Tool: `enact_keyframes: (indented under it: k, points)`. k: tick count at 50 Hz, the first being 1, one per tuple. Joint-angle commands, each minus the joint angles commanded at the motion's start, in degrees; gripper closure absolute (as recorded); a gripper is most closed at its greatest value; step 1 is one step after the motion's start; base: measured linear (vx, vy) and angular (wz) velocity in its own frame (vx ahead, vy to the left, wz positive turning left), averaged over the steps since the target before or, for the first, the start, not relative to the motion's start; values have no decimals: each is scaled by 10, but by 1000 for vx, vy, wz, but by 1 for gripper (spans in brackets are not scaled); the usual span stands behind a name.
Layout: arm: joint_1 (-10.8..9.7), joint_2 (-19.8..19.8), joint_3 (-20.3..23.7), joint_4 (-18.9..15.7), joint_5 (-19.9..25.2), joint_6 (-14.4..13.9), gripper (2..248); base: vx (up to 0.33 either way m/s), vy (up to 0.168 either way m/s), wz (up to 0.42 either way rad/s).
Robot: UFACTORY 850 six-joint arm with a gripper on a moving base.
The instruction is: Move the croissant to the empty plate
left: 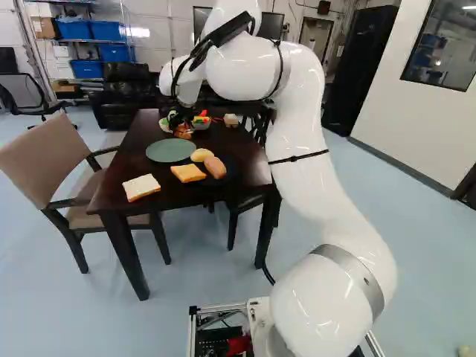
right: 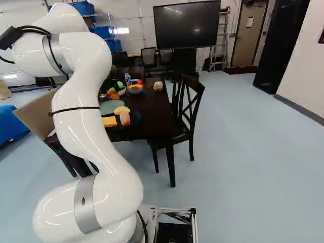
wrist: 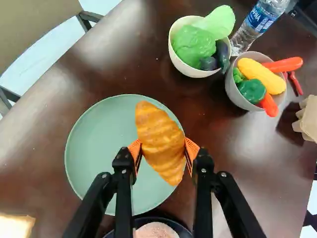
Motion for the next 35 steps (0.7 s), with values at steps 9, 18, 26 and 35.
enact_keyframes:
  k: [9,18,26,35]
  points:
    - [0,-11,-2,0,0,0,123,0,0,0]
    - [0,-22,-4,0,-1,0,123,0,0,0]
    - [2,-34,-11,0,-5,0,123,0,0,0]
    - [11,-50,-26,0,-5,0,123,0,0,0]
